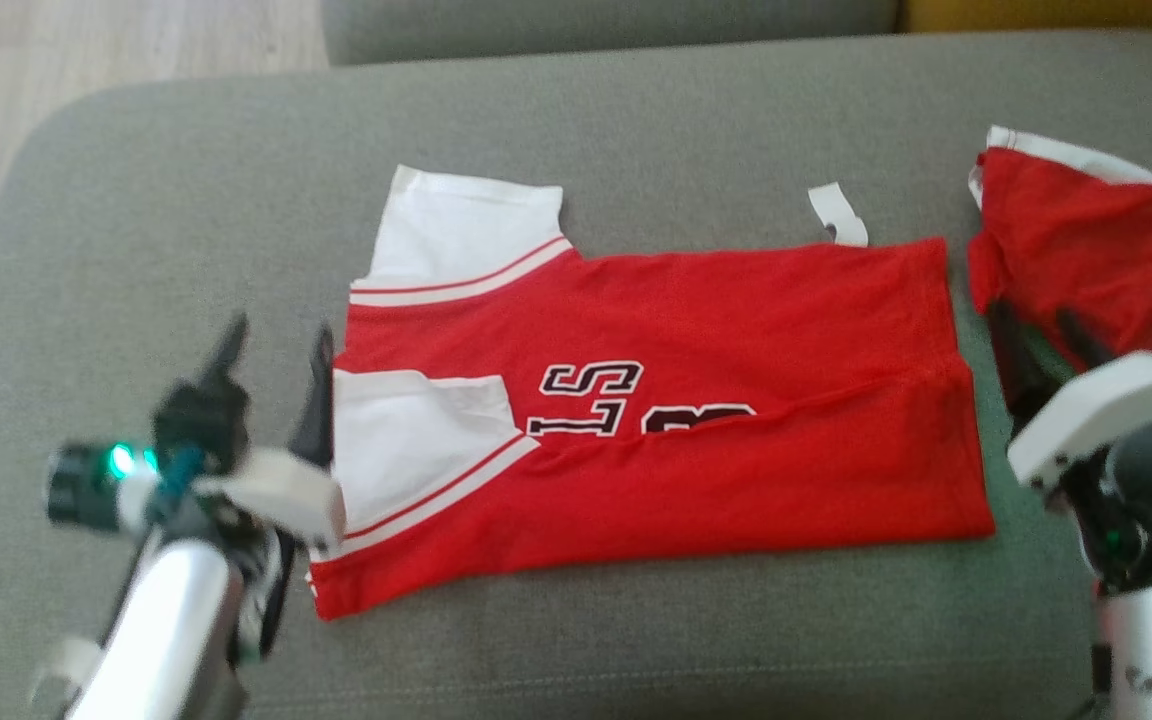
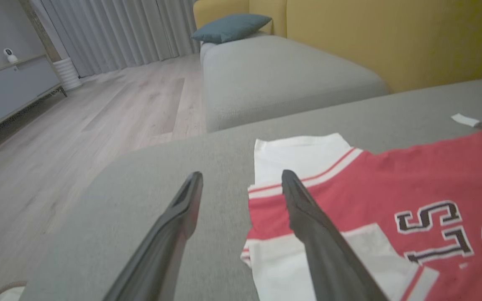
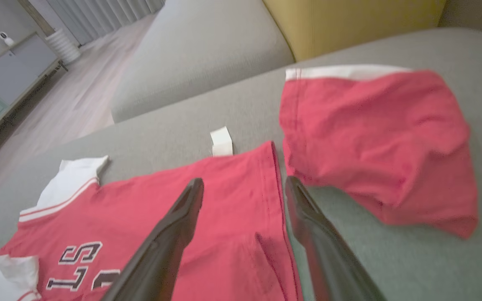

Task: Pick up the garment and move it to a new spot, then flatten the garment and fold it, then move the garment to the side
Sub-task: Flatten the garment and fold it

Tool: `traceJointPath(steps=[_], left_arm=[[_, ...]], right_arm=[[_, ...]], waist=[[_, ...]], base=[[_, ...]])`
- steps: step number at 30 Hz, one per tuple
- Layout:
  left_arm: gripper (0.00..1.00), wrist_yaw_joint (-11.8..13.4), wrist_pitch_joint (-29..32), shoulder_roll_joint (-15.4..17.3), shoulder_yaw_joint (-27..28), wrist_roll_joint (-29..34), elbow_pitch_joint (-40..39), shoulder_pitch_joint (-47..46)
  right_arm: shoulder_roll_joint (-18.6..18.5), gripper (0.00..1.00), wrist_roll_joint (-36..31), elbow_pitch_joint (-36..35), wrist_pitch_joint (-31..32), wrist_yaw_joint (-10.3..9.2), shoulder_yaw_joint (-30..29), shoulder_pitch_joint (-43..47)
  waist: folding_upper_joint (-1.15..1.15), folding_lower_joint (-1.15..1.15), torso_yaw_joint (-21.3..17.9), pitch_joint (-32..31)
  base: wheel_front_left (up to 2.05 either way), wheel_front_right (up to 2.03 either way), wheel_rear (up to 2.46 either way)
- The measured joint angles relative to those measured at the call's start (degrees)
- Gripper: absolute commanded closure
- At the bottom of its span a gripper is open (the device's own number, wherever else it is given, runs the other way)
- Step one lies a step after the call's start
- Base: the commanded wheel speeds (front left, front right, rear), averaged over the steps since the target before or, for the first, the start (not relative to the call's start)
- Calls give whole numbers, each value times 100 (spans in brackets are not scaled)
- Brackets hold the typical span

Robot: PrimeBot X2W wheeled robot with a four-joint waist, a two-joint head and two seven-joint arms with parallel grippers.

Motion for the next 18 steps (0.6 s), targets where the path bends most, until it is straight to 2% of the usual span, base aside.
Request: traceJointPath(steps=[4,7,12,15,18], left_arm=[[0,-86,-104,55,91,0,-27,-563],[0,-292,4,162,85,0,113,-1091],[0,-879,448,326,-56,-14,809,-2070],[0,-1335,760,355,-98,-210,1341,-2619],[0,-1667,1125,450,-165,-309,1901,-3226]], right_arm=[[-118,0,-149,-9,-561,0,229,-338],[-131,0,-182,4,-860,0,335,-647],[-143,0,-332,108,-1118,0,527,-1292],[-155,0,-359,167,-1190,0,708,-1650],[-165,0,-391,218,-1217,0,900,-1965]], waist=[[0,0,-72,222],[0,0,-140,434],[0,0,-280,835],[0,0,-387,1087],[0,0,-500,1334]], base=[[0,0,0],[0,0,0],[0,0,0],[0,0,0],[0,0,0]])
